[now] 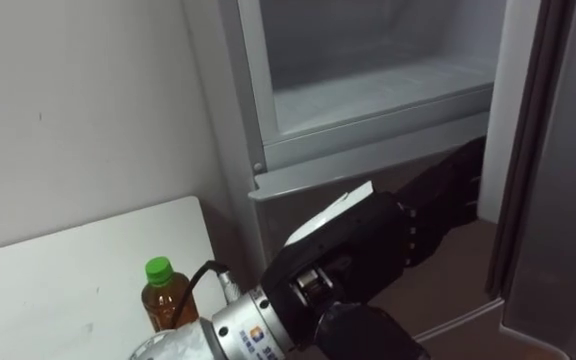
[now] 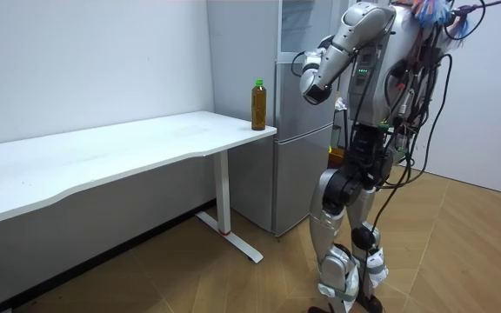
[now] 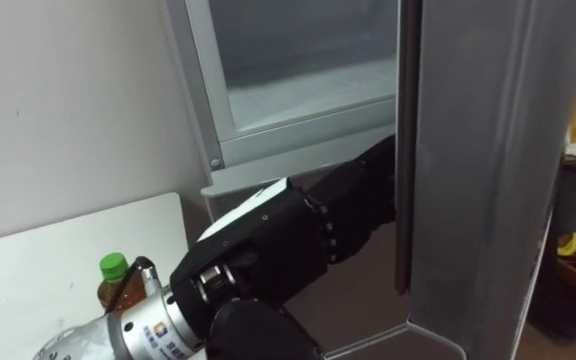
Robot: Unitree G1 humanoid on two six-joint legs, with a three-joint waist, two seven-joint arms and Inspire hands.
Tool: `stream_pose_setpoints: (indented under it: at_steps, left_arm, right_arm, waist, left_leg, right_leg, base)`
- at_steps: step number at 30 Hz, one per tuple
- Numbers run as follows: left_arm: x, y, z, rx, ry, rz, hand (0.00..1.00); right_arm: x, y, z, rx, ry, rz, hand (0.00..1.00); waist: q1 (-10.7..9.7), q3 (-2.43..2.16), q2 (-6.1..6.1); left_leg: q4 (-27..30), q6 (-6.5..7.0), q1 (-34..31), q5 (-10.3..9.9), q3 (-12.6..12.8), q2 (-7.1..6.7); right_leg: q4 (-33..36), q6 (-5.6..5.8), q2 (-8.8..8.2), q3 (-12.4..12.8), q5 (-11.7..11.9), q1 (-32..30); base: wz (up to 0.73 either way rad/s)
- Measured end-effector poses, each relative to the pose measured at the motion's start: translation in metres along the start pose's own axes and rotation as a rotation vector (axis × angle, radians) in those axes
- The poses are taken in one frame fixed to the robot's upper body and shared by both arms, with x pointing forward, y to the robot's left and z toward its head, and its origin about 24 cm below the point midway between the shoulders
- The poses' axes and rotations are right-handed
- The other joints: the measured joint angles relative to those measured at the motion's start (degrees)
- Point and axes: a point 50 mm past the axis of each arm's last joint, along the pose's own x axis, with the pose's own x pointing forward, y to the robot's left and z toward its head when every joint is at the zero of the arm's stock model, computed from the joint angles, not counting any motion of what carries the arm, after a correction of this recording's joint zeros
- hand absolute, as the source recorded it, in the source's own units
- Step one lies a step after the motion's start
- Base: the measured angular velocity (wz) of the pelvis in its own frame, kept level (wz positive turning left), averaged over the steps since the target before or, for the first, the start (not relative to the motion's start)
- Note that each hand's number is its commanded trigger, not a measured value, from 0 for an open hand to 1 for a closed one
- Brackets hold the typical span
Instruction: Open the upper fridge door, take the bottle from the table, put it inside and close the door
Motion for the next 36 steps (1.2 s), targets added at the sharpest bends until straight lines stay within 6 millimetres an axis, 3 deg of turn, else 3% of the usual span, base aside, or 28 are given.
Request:
stream_pose_setpoints:
  at_steps: [36]
  left_arm:
    - [0.006,-0.013,-0.008,-0.061,0.003,-0.074,0.0]
  right_arm:
    - [-0.001,-0.002,-0.002,0.073,-0.013,-0.002,0.0]
  waist:
    - [-0.21,0.41,-0.13]
  left_leg:
    - [-0.21,-0.03,0.27,-0.04,3.24,0.87]
  right_leg:
    - [0.12,-0.27,0.45,3.39,0.17,-1.45]
  base:
    - [-0.04]
